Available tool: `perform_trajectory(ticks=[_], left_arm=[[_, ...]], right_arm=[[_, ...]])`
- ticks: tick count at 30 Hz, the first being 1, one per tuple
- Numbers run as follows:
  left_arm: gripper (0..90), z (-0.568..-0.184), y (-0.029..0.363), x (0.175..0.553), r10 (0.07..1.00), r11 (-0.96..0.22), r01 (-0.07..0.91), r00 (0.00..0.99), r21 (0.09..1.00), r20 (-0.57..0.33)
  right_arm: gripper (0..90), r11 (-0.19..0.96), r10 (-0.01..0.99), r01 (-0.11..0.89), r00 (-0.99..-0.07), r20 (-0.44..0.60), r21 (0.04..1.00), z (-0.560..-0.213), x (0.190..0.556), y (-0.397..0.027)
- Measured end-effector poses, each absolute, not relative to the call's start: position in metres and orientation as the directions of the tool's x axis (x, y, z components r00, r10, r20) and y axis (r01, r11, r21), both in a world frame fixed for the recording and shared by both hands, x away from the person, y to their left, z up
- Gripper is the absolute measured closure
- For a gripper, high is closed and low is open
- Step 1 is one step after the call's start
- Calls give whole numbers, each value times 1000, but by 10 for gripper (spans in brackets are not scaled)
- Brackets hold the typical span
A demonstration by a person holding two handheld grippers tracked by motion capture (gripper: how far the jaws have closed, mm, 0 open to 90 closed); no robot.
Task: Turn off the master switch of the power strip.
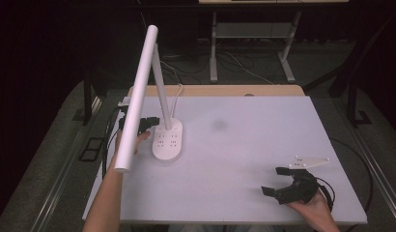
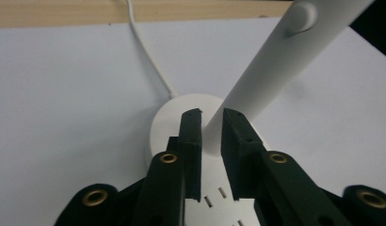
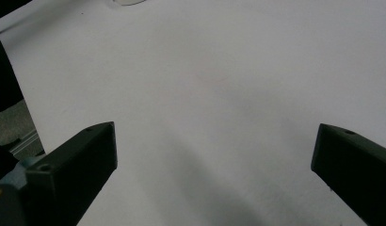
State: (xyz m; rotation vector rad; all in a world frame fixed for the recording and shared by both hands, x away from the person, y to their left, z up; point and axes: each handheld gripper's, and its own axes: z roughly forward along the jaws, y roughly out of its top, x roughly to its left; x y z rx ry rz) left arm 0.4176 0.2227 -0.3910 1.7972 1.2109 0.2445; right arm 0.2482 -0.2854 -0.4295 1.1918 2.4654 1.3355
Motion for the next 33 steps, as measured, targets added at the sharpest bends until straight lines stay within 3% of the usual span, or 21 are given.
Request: perform_trajectory(ticks=[4, 9, 19, 33], left_arm=[[661, -387, 227, 406, 811, -73, 595, 502, 800, -300], [406, -385, 232, 393, 789, -78, 589, 530, 804, -311], [1, -392, 241, 365, 752, -59, 587, 558, 807, -351], [0, -406, 233, 318, 728, -70, 558, 595, 827, -340]], right_arm=[[3, 306, 673, 592, -689, 270, 746, -429, 248, -286], [3, 306, 672, 591, -690, 271, 746, -429, 248, -286], [3, 300, 669, 591, -690, 276, 749, -428, 247, -286], [3, 301, 665, 592, -692, 280, 748, -427, 247, -285]])
